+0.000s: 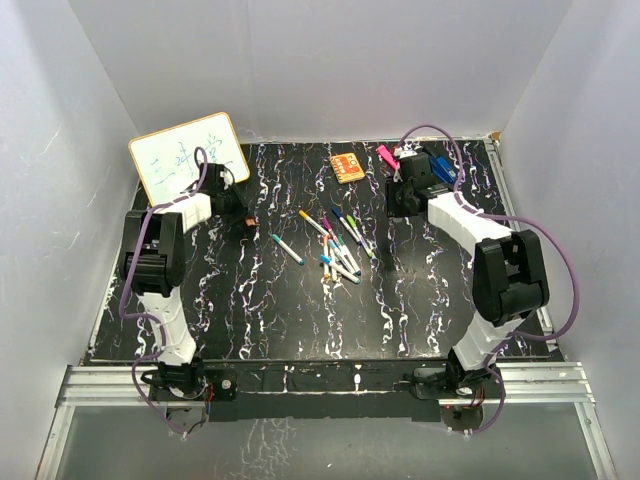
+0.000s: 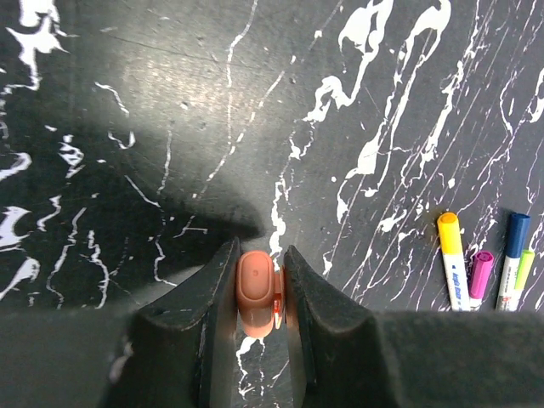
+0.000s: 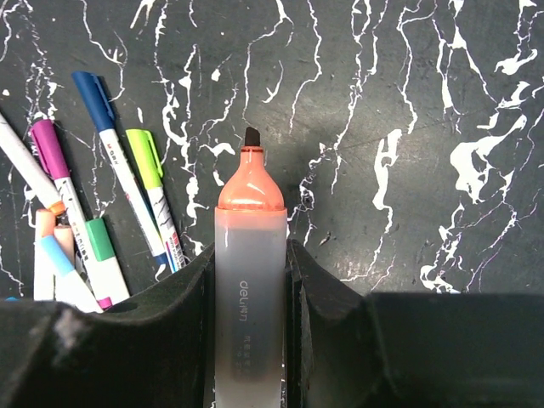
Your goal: Open the pen caps
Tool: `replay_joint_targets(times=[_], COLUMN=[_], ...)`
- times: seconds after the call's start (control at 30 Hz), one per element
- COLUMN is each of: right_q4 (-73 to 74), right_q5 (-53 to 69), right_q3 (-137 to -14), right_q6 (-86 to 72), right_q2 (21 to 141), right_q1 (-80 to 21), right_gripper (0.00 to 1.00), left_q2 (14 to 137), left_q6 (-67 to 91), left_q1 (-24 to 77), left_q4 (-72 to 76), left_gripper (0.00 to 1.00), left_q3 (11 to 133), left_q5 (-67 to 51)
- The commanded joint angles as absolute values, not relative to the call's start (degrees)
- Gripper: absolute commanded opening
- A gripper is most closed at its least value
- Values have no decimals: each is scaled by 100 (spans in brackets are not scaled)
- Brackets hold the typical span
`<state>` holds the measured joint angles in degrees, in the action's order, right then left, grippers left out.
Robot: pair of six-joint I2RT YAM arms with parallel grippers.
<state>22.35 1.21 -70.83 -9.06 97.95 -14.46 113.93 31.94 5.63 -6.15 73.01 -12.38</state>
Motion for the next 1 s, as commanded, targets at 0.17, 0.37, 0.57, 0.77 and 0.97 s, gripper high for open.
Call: replay_joint_targets(times=[0.17,0.37,0.57,0.77,0.97], right_q4=[2020,2004,1977,1968,1969], right_q5=[21,33,-12,-70,-131], right_q3=[-7260,-7265,-7290,-7404,-7515], right_q6=[-851,-856,-863,-872,-896], right_q2=[9940,9940,10180,10460,10782], right_q1=[-1351,-1350,-1343,-1283,-1190], right_gripper=[0,0,0,0,0], left_q2=[11477,11785,12098,12419,12495], left_q6=[3272,3549,3694,3781,3793], left_q1=[457,482,637,836,905], left_q4=[-530,-225,-95,-75,-82], left_gripper=[7,7,7,8,26], left_q3=[7499,7807,8125,8416,8411], left_q5=[-1524,-1869,-1946,-1951,-1939])
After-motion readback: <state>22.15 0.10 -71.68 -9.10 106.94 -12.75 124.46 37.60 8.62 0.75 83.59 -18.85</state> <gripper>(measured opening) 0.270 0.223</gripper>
